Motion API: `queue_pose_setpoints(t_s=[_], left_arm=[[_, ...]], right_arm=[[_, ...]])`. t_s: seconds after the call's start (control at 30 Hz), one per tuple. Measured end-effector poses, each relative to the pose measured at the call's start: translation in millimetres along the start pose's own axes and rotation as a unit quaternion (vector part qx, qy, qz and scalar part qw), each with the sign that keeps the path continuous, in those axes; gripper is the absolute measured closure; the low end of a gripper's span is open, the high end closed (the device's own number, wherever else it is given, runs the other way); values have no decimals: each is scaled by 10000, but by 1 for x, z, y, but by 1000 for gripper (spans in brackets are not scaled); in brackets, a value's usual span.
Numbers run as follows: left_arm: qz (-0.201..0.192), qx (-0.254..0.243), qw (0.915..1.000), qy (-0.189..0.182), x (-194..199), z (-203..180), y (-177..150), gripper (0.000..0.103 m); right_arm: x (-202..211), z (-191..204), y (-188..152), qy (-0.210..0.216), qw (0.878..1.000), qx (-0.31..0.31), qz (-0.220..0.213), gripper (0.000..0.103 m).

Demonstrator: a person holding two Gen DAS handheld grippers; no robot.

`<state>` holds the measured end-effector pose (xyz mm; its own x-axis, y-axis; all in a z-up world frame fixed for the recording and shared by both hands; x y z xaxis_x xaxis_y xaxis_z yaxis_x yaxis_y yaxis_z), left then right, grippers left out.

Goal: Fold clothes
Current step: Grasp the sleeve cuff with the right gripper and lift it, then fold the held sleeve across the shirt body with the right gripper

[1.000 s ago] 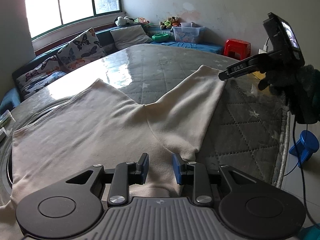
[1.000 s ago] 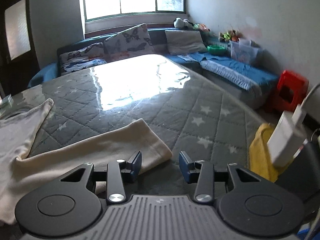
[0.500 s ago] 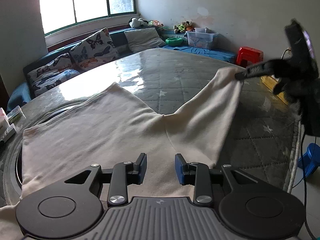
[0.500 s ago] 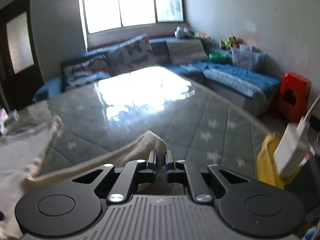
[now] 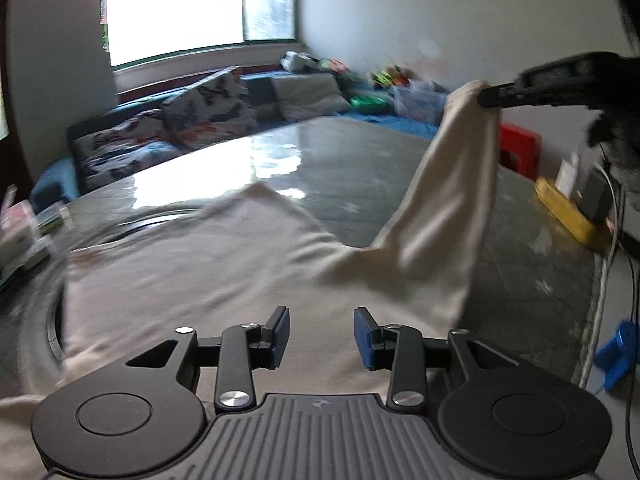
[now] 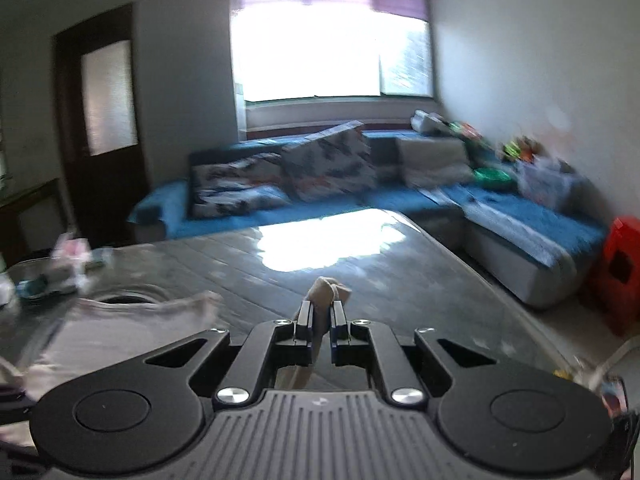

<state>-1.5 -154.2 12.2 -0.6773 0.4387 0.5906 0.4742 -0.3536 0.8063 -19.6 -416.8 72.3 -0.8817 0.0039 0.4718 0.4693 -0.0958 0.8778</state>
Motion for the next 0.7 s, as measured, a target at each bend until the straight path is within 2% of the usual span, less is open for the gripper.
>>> queue_pose_setpoints(t_s=[0.23,0.47,0.7], left_arm=[[-80,597,9963,616,38,55,-27,64],[-34,1127,9882,1040,69,92,-63,62],[-21,1451,9816,1241,88,107,-80,60]], right_arm=[[8,95,6,808,9936,789,37,96],[18,190,10,1606,9745,1568,73,96],[-18,261,-42,2159,9539,1940,768,96]])
Point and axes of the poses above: each gripper's, at about its wrist camera, not at the fingertips, and x roughly against the way its jaws point, z to its left, y to its top, the point moved 5 cm from there along -x, roughly the way its jaws point, and after that the axes turned 2 degrees about -x, right-handed, at the moved point
